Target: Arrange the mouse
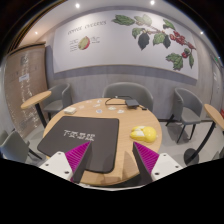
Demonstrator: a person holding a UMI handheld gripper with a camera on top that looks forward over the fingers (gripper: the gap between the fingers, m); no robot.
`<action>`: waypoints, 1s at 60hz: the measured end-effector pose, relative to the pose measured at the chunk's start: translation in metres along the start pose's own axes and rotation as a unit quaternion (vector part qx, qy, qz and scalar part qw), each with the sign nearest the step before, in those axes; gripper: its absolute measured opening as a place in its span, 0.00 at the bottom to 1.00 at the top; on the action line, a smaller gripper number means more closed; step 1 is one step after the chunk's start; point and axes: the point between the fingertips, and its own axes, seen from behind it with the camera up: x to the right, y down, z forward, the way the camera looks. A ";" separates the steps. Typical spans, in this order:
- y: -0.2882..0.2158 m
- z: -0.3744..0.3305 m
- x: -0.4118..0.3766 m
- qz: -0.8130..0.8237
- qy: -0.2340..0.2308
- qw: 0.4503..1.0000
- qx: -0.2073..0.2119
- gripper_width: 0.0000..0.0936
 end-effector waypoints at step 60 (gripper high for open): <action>-0.044 0.139 0.171 0.013 0.084 0.996 0.009 0.37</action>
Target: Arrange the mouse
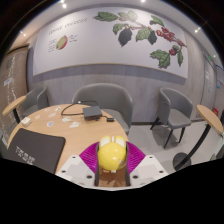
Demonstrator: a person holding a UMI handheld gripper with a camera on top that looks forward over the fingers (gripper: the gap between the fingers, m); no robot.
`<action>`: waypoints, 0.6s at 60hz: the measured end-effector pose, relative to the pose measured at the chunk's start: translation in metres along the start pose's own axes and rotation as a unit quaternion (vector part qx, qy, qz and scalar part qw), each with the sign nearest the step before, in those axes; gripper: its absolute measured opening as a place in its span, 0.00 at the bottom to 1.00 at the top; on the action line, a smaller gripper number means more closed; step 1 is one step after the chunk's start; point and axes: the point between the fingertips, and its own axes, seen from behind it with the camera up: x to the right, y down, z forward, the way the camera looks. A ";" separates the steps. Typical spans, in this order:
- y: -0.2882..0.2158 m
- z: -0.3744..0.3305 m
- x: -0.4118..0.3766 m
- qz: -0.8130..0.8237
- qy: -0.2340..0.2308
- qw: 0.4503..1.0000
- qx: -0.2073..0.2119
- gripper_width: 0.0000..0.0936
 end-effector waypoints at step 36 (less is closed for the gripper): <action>0.050 -0.076 -0.284 0.003 -0.058 0.998 -0.031 0.48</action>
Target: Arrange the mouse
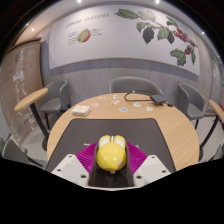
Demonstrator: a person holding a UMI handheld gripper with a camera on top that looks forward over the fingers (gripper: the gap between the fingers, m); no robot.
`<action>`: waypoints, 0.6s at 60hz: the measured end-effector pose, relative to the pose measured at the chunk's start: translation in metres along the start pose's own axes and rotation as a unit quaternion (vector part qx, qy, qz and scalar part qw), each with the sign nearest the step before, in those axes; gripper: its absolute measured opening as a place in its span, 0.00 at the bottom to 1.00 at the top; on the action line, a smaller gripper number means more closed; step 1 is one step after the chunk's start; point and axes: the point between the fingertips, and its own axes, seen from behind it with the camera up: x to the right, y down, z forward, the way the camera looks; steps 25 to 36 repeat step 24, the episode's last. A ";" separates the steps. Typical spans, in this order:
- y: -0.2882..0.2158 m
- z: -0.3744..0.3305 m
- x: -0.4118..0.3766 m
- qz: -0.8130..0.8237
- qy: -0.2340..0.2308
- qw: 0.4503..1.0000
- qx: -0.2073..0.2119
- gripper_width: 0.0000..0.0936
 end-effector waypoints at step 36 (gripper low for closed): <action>0.009 -0.086 0.040 -0.056 -0.126 0.990 -0.022 0.92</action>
